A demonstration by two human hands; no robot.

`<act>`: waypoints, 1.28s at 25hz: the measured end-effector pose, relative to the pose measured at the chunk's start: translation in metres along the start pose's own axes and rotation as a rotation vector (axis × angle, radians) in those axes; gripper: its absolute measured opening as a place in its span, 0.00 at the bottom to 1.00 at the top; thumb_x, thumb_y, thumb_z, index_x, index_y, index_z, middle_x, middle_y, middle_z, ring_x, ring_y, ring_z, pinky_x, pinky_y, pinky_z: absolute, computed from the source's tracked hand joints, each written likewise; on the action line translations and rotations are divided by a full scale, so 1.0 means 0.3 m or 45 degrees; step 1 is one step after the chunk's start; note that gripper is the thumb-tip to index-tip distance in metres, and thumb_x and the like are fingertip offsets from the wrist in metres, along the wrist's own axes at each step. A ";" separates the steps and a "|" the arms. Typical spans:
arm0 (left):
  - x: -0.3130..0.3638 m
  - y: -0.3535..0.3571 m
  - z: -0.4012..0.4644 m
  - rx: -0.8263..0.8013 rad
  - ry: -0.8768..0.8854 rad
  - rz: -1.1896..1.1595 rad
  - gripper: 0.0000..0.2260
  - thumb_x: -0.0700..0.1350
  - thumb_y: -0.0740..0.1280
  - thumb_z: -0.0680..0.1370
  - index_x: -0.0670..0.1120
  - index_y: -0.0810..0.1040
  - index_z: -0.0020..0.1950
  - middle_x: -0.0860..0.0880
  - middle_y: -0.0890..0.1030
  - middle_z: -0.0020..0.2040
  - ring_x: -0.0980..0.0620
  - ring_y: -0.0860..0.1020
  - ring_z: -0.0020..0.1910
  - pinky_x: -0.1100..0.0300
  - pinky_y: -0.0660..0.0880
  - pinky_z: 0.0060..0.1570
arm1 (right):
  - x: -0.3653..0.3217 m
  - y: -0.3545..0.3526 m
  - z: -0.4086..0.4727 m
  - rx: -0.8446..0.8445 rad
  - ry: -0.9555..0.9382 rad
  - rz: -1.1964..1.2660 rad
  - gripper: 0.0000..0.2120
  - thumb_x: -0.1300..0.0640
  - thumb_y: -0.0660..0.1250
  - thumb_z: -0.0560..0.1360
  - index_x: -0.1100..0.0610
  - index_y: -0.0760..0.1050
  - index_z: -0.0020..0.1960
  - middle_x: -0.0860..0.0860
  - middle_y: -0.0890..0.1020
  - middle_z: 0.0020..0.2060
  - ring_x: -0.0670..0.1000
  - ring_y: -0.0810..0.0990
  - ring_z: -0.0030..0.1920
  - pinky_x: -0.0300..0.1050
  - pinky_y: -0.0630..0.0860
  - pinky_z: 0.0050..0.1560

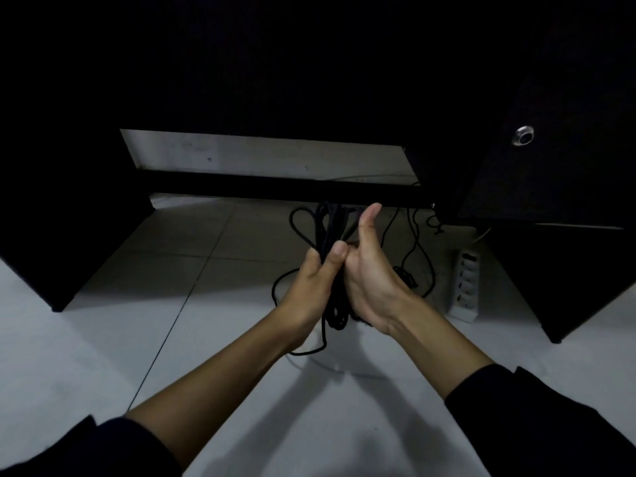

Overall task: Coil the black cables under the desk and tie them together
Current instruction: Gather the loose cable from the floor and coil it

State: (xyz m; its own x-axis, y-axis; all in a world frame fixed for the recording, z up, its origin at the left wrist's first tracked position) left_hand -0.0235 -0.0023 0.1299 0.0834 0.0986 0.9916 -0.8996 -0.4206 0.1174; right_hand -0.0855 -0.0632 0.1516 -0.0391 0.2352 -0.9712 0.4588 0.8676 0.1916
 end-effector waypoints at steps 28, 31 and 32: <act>0.096 -0.255 -0.003 0.130 -0.278 -0.200 0.12 0.51 0.64 0.79 0.48 0.66 0.40 0.51 0.68 0.29 0.55 0.66 0.25 0.64 0.67 0.28 | 0.097 -0.180 -0.063 -0.104 -0.199 -1.047 0.06 0.56 0.63 0.80 0.55 0.77 0.48 0.50 0.77 0.39 0.41 0.75 0.35 0.32 0.70 0.35; 0.092 -0.245 -0.010 0.106 -0.296 -0.016 0.09 0.51 0.65 0.79 0.46 0.71 0.47 0.48 0.75 0.34 0.53 0.73 0.29 0.61 0.75 0.33 | 0.014 -0.135 -0.042 -0.225 -0.393 -1.478 0.08 0.51 0.62 0.80 0.51 0.79 0.52 0.47 0.73 0.44 0.42 0.74 0.45 0.35 0.71 0.46; 0.090 -0.235 -0.010 0.113 -0.295 -0.018 0.09 0.50 0.65 0.79 0.44 0.72 0.51 0.46 0.78 0.36 0.52 0.76 0.32 0.58 0.79 0.36 | -0.006 -0.113 -0.035 -0.273 -0.403 -1.522 0.08 0.51 0.63 0.79 0.50 0.80 0.52 0.47 0.72 0.45 0.42 0.73 0.47 0.35 0.69 0.49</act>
State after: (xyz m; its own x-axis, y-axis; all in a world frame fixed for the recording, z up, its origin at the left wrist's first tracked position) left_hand 0.0410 0.0327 0.1484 0.2007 -0.0998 0.9745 -0.8574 -0.4992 0.1254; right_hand -0.1102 -0.0885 0.1485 -0.1024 -0.8360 -0.5391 0.1292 0.5261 -0.8405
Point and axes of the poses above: each hand's wrist, its own z-axis towards the middle knuckle, its own y-axis out of the palm, x = y × z, the point moved 3 cm from there along z, towards the middle knuckle
